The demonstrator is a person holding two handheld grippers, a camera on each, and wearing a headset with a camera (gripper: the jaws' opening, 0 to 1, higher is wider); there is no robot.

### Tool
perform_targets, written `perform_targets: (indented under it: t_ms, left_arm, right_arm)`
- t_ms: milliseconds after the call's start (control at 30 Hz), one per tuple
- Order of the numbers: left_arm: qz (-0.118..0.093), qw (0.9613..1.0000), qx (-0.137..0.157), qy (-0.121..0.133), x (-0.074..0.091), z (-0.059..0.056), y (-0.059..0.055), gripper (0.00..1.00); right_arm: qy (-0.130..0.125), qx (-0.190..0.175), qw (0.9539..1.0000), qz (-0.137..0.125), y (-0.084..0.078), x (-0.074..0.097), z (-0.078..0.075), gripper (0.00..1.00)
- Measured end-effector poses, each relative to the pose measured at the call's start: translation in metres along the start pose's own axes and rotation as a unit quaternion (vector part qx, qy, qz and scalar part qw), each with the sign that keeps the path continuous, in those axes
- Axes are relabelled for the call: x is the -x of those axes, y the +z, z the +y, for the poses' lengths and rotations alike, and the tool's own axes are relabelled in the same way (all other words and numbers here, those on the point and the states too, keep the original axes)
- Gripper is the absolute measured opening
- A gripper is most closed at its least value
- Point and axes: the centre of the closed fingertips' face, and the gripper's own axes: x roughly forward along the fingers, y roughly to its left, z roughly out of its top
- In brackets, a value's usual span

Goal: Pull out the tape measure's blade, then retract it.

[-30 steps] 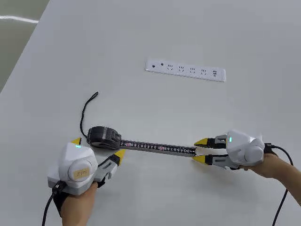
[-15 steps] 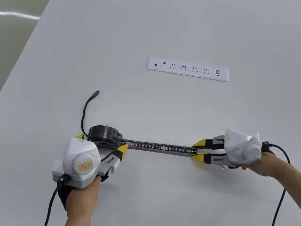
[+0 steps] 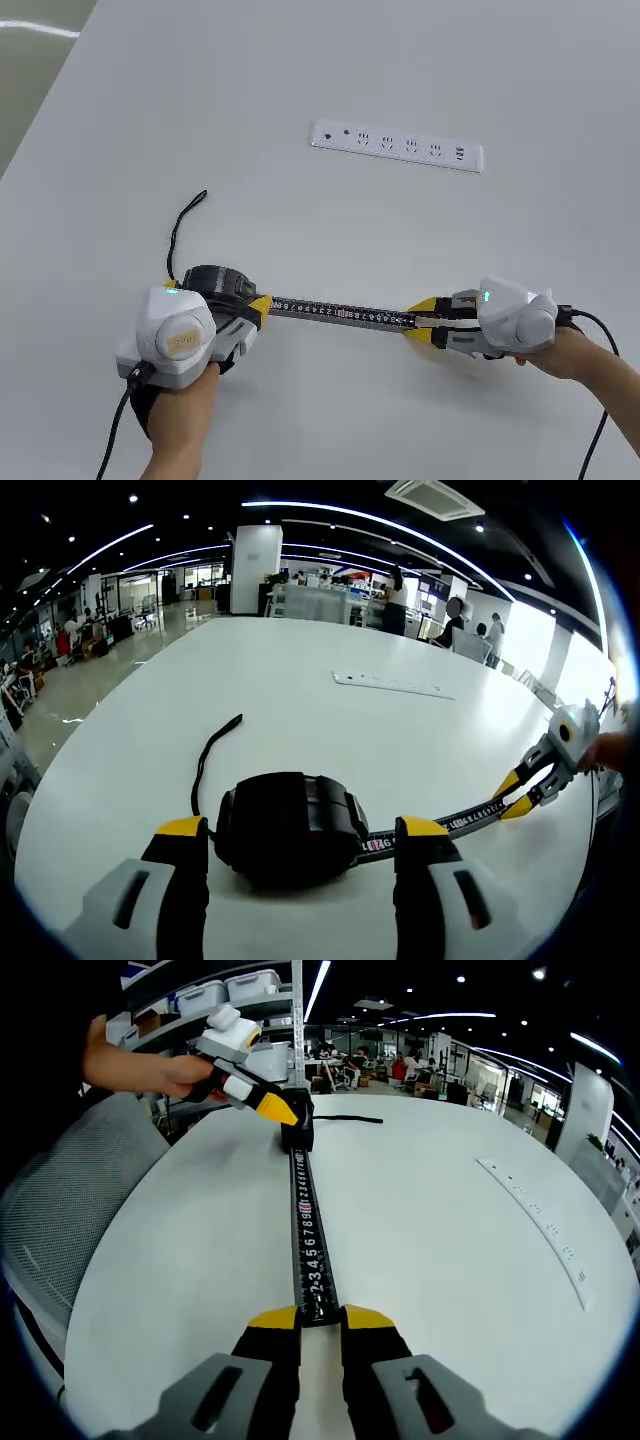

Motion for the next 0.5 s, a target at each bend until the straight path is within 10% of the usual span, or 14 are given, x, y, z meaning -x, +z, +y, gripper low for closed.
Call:
perform_targets:
  t_ms: [500]
  left_arm:
    - [0.005, 0.9988, 0.043, 0.022, -0.013, 0.005, 0.001, 0.67]
  right_arm:
    - [-0.011, 0.000, 0.9999, -0.002, 0.000, 0.000, 0.000, 0.14]
